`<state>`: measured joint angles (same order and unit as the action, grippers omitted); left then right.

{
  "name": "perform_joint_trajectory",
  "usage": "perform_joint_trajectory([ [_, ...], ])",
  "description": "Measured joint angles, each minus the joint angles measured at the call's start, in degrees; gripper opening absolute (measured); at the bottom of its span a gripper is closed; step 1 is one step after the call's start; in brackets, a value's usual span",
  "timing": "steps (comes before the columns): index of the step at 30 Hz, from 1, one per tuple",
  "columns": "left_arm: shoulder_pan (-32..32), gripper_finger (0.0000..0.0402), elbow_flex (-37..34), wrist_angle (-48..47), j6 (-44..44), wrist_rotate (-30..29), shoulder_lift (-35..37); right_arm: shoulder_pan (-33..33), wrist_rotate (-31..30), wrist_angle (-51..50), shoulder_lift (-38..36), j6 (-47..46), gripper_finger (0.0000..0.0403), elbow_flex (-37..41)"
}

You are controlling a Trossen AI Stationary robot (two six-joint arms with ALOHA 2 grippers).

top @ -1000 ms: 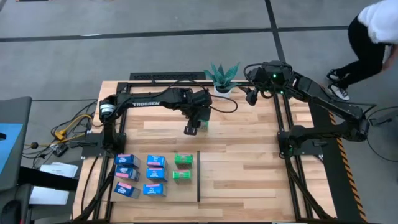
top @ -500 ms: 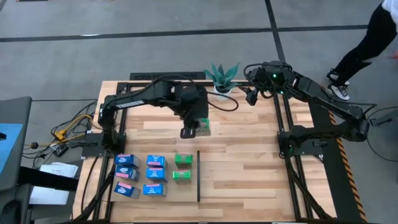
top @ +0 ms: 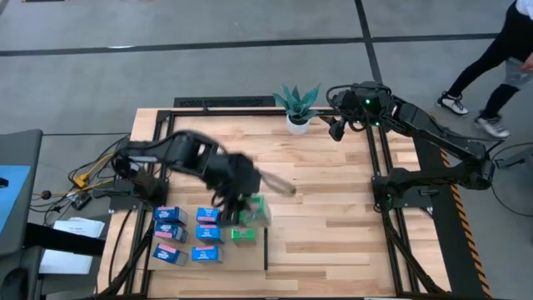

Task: Stack cereal on shelf
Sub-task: Put the green cereal box on the shelf aligned with the other green cereal boxes

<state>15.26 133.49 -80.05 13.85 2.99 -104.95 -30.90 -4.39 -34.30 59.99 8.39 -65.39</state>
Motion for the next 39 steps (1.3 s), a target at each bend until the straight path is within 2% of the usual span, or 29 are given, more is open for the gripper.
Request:
perform_joint_trajectory([
  [7,9.9,0.0137,-0.4,0.5,12.7,-2.4,-0.1,0.0,0.0,-0.9,0.0,-0.5,0.0317,0.0],
  [10,14.2,0.0137,-1.8,0.5,17.0,-6.9,-0.1,0.0,0.0,-1.5,0.0,-1.2,0.0317,0.0],
  [13,18.4,0.0137,-5.9,1.5,18.7,-11.6,-0.1,0.0,-0.1,-1.4,0.0,-2.8,0.0317,0.0],
  [16,21.2,0.0137,-11.2,3.9,20.7,-12.4,-0.2,0.0,-0.1,-1.4,0.0,-3.9,0.0317,0.0],
  [20,22.6,0.0137,-18.7,10.6,21.6,-12.4,-0.2,0.0,-0.1,-1.5,0.0,-4.1,0.0317,0.0],
  [29,21.8,0.0137,-30.7,17.0,22.4,-14.0,-0.2,0.0,-0.1,-2.1,0.0,-5.6,0.0317,0.0],
  [34,21.2,0.0137,-33.3,21.7,20.2,-14.4,-0.2,0.0,-0.1,-2.1,0.0,-5.6,0.0317,0.0],
  [39,20.9,0.0137,-33.3,21.6,18.9,-15.5,-0.2,0.0,-0.1,-2.1,0.0,-6.9,0.0317,0.0],
])
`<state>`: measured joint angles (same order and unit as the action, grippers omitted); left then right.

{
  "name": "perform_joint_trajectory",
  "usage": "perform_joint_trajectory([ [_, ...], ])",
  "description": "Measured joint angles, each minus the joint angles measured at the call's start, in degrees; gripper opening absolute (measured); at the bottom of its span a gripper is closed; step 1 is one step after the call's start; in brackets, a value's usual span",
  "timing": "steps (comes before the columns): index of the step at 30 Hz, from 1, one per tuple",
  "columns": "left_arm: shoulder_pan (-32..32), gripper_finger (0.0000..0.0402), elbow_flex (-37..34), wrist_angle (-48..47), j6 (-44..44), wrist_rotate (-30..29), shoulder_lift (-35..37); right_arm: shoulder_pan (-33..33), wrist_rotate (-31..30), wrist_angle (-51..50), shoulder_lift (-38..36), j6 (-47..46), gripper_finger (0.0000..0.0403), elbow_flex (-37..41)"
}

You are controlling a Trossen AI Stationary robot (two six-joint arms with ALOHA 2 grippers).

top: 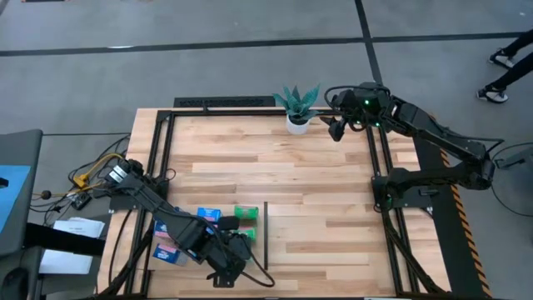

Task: Stack cereal on shelf
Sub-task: Put the green cereal box on the shelf aligned with the other green cereal boxes

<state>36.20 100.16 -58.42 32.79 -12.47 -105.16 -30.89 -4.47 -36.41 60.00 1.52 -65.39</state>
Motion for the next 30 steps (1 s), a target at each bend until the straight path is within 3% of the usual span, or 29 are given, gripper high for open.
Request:
perform_joint_trajectory([
  [13,-0.1,0.0137,0.0,1.4,-2.3,-1.7,-0.2,0.0,0.0,0.0,0.0,0.0,0.0317,0.0],
  [21,-0.3,0.0137,0.0,1.6,-3.1,3.5,-3.1,0.0,0.0,-0.2,0.0,-0.2,0.0317,0.0],
  [30,-0.4,0.0137,0.1,1.4,-3.2,2.5,-3.4,0.2,0.0,-1.0,0.0,-0.2,0.0317,0.0],
])
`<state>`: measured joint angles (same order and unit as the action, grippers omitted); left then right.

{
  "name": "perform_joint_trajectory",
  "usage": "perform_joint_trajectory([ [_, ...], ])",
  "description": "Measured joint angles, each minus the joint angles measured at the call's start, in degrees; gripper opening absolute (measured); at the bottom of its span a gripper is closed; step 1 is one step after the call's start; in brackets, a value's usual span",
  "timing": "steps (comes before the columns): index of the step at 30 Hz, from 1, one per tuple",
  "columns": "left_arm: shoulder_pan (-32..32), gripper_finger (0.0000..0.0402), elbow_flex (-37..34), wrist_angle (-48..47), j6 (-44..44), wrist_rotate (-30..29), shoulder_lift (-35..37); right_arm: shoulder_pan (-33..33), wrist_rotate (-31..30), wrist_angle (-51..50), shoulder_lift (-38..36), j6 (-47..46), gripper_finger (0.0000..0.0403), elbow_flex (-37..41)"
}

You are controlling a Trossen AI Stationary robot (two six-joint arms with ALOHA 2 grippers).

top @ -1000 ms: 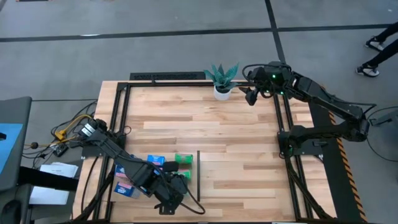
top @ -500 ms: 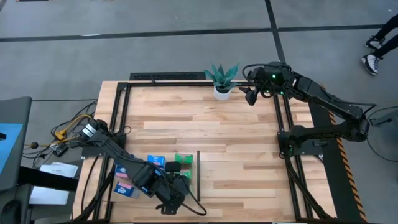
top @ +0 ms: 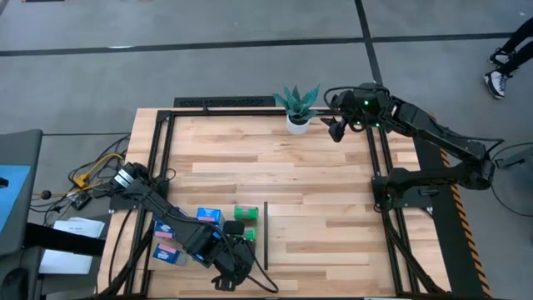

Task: Stack cereal on shelf
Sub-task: Put the green cereal box on the shelf aligned with the other green cereal boxes

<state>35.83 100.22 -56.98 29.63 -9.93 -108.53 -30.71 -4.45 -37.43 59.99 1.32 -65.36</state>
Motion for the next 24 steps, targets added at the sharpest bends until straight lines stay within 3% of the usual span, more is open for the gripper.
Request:
perform_joint_trajectory([
  [18,-0.7,0.0138,-0.1,1.5,-0.4,0.4,-0.1,0.0,0.0,-0.5,0.0,-0.5,0.0317,0.0],
  [24,-0.8,0.0166,-0.1,1.5,0.2,0.6,-0.2,0.0,0.1,-1.5,0.0,-0.4,0.0317,0.0],
])
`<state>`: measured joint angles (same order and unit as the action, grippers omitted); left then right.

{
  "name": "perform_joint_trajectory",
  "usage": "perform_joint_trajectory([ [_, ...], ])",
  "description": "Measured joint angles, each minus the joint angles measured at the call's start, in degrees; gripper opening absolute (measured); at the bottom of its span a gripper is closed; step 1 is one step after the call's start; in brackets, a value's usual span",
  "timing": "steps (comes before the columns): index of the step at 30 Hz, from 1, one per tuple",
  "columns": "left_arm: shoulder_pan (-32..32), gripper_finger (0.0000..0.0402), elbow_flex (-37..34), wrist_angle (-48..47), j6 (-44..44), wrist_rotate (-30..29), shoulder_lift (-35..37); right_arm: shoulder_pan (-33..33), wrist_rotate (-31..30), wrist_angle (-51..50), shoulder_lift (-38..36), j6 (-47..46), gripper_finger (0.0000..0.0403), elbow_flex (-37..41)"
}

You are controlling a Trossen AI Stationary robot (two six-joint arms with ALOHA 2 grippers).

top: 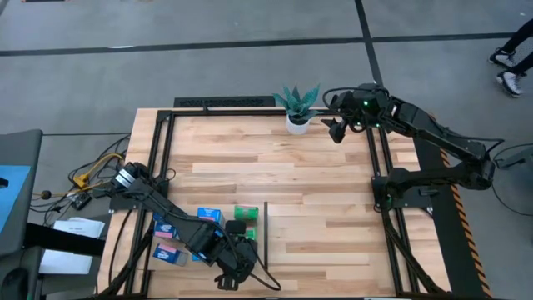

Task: Stack cereal on shelf
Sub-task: Put the green cereal box on the shelf aligned with the other green cereal boxes, then return to Home Position

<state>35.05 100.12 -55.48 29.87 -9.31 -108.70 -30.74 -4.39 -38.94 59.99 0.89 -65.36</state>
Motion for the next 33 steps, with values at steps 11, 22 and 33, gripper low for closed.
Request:
perform_joint_trajectory([
  [11,-1.8,0.0215,0.0,-0.1,1.4,3.1,-0.1,0.0,0.1,-0.1,0.0,0.0,0.0317,0.0],
  [22,-1.9,0.0214,3.6,-5.1,1.9,4.3,-0.1,0.0,0.1,-0.1,0.0,0.0,0.0317,0.0],
  [33,-2.1,0.0214,11.5,-11.0,1.0,2.6,0.0,0.0,0.6,-0.1,0.0,-1.0,0.0317,0.0],
])
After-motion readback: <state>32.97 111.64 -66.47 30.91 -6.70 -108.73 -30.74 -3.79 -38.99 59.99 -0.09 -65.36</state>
